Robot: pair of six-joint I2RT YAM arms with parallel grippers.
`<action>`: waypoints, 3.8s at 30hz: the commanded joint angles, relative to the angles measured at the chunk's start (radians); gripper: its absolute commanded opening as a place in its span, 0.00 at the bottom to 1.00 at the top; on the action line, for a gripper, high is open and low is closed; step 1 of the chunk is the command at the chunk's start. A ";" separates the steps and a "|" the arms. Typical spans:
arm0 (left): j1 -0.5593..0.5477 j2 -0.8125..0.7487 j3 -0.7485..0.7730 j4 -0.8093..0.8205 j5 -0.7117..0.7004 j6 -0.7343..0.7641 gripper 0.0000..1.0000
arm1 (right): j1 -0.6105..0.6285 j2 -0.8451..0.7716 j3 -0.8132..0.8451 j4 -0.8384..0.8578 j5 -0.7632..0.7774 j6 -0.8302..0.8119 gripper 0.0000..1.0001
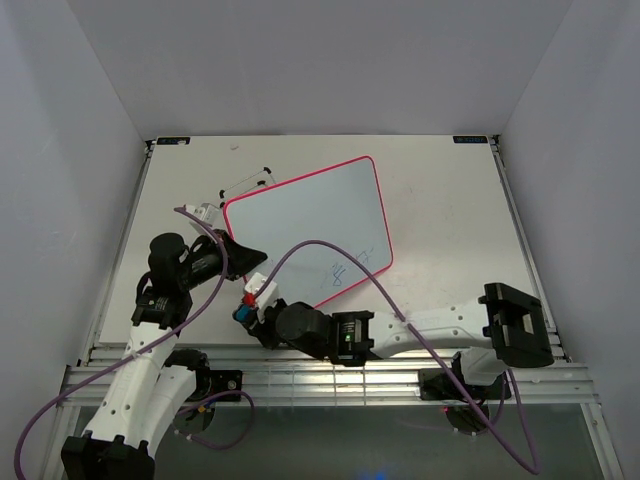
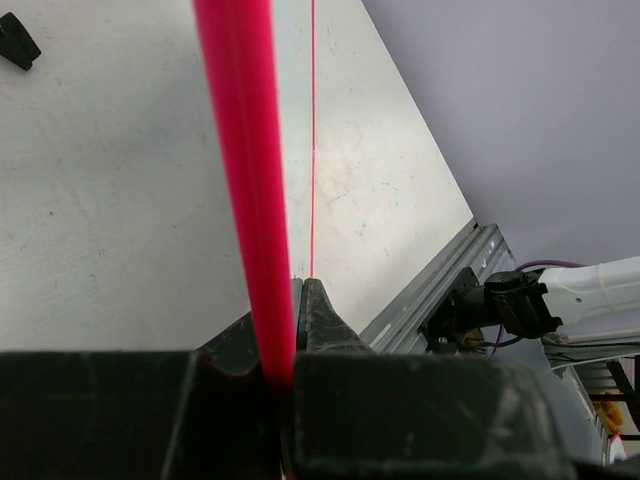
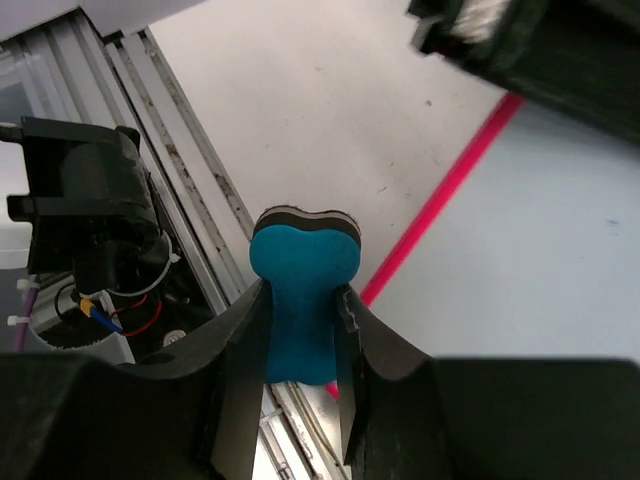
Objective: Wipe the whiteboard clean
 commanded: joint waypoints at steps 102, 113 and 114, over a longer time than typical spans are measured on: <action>-0.018 0.223 0.063 -0.214 -0.192 0.029 0.00 | -0.305 -0.268 -0.402 0.228 -0.417 -0.066 0.08; -0.018 0.249 0.066 -0.214 -0.171 0.037 0.00 | -0.732 -0.329 -0.580 0.082 -0.616 0.020 0.08; -0.019 0.251 0.066 -0.216 -0.169 0.037 0.00 | -0.775 -0.328 -0.592 0.084 -0.665 0.028 0.08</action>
